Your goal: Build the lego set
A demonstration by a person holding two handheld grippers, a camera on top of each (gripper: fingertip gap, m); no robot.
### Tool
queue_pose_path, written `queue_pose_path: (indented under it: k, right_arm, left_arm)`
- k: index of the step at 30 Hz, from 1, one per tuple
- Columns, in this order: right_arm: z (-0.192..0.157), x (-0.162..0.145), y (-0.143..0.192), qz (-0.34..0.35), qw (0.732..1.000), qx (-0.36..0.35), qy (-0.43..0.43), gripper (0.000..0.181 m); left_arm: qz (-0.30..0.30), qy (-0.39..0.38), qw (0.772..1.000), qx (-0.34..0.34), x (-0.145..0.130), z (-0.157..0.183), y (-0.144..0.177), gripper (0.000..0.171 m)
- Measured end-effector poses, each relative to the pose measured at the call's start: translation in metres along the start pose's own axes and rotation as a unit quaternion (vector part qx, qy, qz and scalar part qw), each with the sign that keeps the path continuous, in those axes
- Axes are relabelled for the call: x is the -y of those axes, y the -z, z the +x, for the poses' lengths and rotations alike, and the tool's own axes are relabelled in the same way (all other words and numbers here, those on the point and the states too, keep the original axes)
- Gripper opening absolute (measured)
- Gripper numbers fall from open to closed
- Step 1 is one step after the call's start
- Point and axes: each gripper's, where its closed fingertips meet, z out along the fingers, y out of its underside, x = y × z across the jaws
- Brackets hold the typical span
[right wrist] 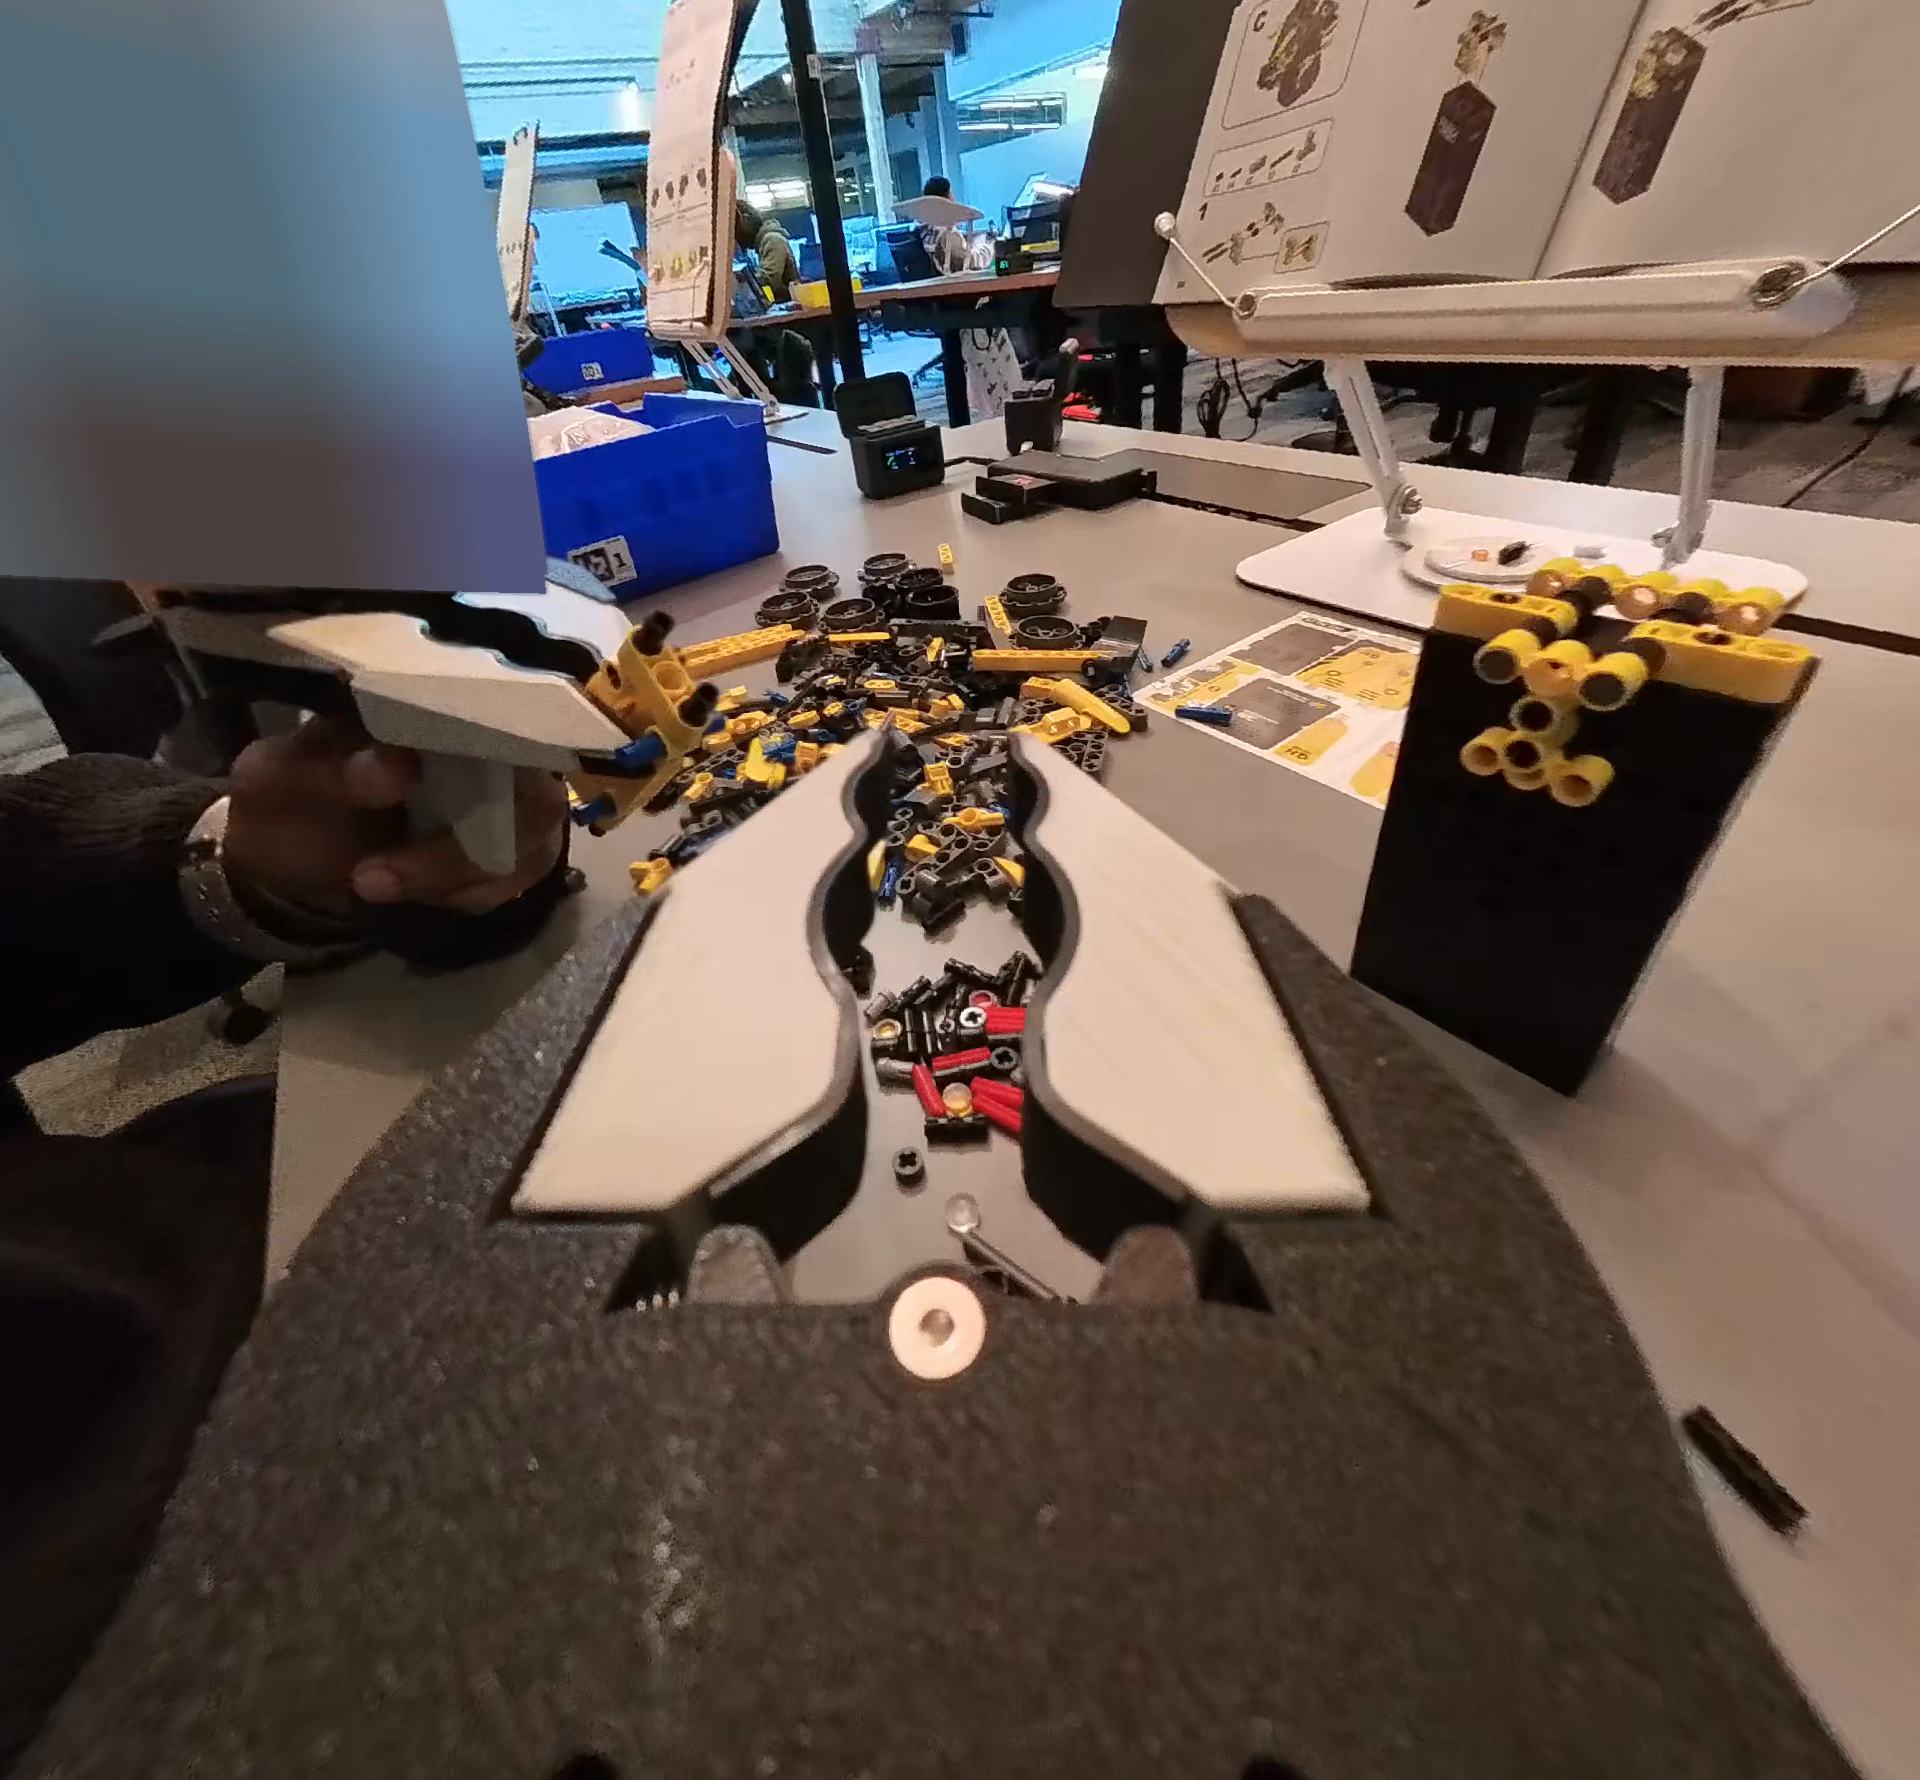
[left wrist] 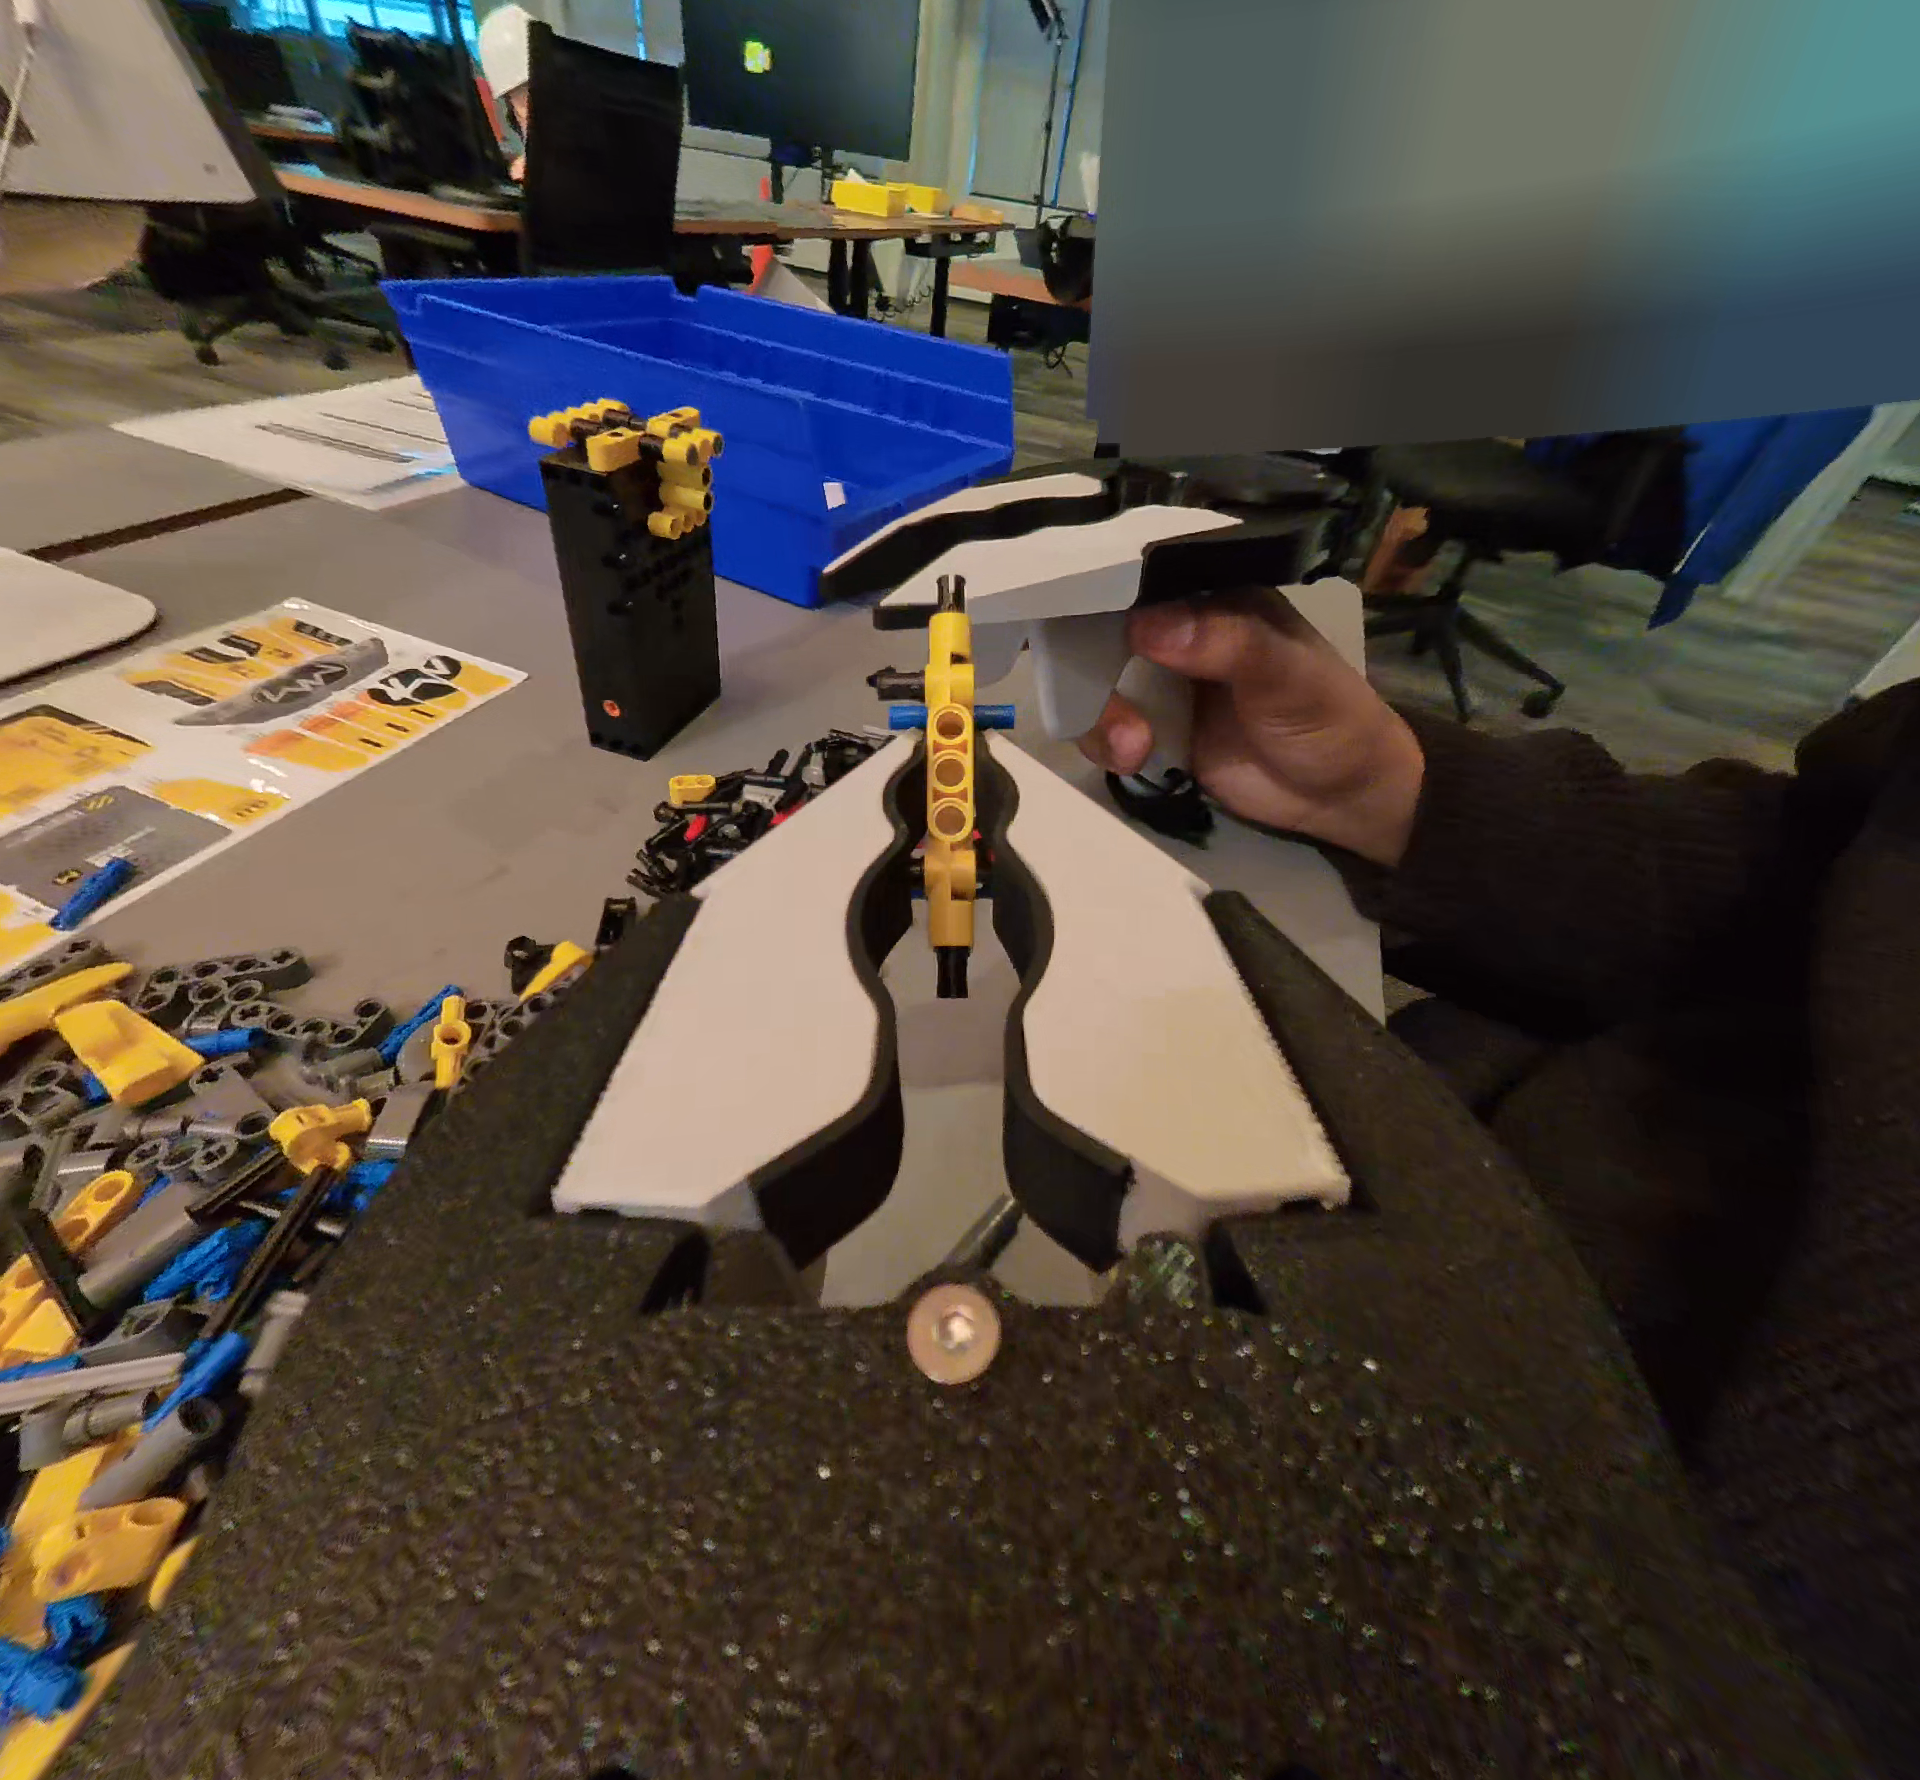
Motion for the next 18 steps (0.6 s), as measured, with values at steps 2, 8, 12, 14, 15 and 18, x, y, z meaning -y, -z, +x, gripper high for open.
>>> queue_pose_path:
  k: [2, 8, 12, 14, 15, 18]
  right_arm:
    - [0.0, 0.0, 0.0, 0.002, 1.0, 0.003, -0.004, 0.022]
    - [-0.004, 0.002, 0.0, 0.009, 1.0, 0.022, -0.016, 0.022]
    - [-0.035, 0.017, 0.003, 0.055, 0.991, 0.116, -0.025, 0.025]
    - [-0.048, 0.017, 0.003, 0.058, 0.985, 0.156, -0.038, 0.037]
    - [-0.053, 0.015, 0.001, 0.051, 0.983, 0.173, -0.047, 0.044]
    - [-0.067, 0.01, -0.001, 0.034, 0.973, 0.218, -0.069, 0.051]
  left_arm:
    - [-0.001, -0.006, 1.0, 0.002, 0.0, 0.0, -0.001, 0.007]
    - [0.012, 0.025, 1.0, 0.004, 0.003, -0.008, 0.001, 0.007]
    - [0.032, 0.047, 0.998, -0.013, 0.009, -0.007, 0.004, 0.007]
    - [0.047, 0.058, 0.997, -0.028, 0.014, -0.005, 0.007, 0.007]
    - [0.052, 0.064, 0.996, -0.033, 0.015, -0.004, 0.008, 0.007]
    - [0.065, 0.086, 0.992, -0.068, 0.019, 0.002, 0.01, 0.007]
